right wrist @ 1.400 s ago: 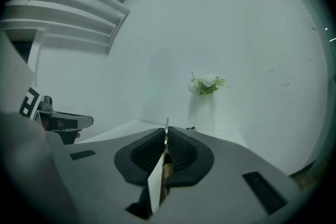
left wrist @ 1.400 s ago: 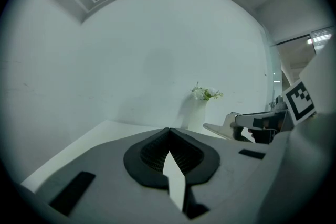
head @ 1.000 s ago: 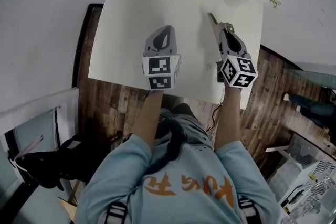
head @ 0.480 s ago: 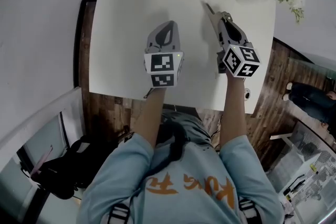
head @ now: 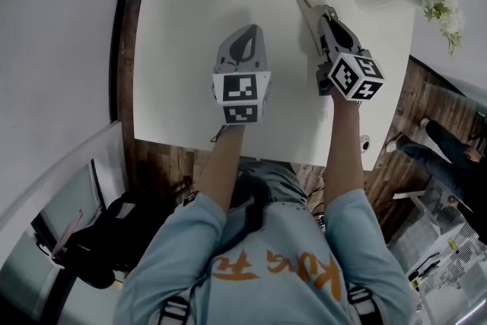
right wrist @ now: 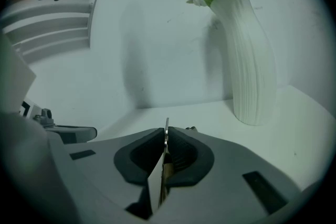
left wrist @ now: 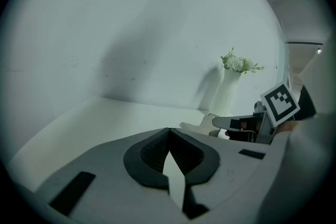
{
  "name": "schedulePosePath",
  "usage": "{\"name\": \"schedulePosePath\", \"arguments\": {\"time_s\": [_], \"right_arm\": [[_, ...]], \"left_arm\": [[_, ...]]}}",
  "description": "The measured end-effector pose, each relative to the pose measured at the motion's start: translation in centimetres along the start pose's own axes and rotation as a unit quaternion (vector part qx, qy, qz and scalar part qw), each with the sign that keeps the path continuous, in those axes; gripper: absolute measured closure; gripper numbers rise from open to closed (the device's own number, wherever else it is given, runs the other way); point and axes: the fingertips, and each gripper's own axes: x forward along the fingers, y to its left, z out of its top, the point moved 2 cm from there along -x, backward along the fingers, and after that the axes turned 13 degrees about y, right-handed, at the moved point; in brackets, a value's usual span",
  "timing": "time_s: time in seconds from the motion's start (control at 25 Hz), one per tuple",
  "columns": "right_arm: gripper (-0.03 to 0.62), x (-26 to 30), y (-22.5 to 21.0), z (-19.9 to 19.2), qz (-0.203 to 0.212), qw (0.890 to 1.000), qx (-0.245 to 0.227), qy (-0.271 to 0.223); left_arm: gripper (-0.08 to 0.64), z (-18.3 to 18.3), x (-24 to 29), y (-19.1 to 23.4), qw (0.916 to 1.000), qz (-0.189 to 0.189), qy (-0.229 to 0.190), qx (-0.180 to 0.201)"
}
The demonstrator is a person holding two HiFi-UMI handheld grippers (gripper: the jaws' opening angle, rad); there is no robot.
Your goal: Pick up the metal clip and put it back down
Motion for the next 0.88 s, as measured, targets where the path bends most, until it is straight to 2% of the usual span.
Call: {"name": "schedulePosePath", "arguments": {"time_s": [0.2, 0.36, 0.56, 0.64, 0.76, 0.88], "right_arm": [[0.555, 1.0, -0.5, -0.7, 0.005, 1.0, 0.015, 0.01], [0.547, 1.3, -1.0, -0.7, -0.007, 1.0, 0.025, 0.014], [0.502, 1.7, -2.3, -1.2, -0.028, 0.999, 0.033, 0.024], [0.484, 1.7, -2.8, -1.4, -0.042, 0.998, 0.026, 0.027], [0.433, 0.9, -3.4, -1.5, -0.088, 0.995, 0.011, 0.034], [0.431, -1.7, -3.2, -0.3, -0.113, 0.993, 0.001, 0.014]], "left_arm": [[0.54, -0.3, 0.3, 1.0, 0.9999, 0.012, 0.006, -0.001], [0.54, -0.5, 0.6, 1.5, 0.9998, 0.017, 0.01, -0.002], [0.54, -0.9, 0.3, 1.3, 0.9997, 0.02, 0.01, -0.004], [0.54, -1.0, -0.1, 1.1, 0.9997, 0.023, 0.009, -0.006], [0.54, -0.8, -1.5, 1.0, 0.9994, 0.032, 0.003, -0.011], [0.54, 0.0, -3.3, 0.9, 0.9988, 0.043, -0.015, -0.018]]}}
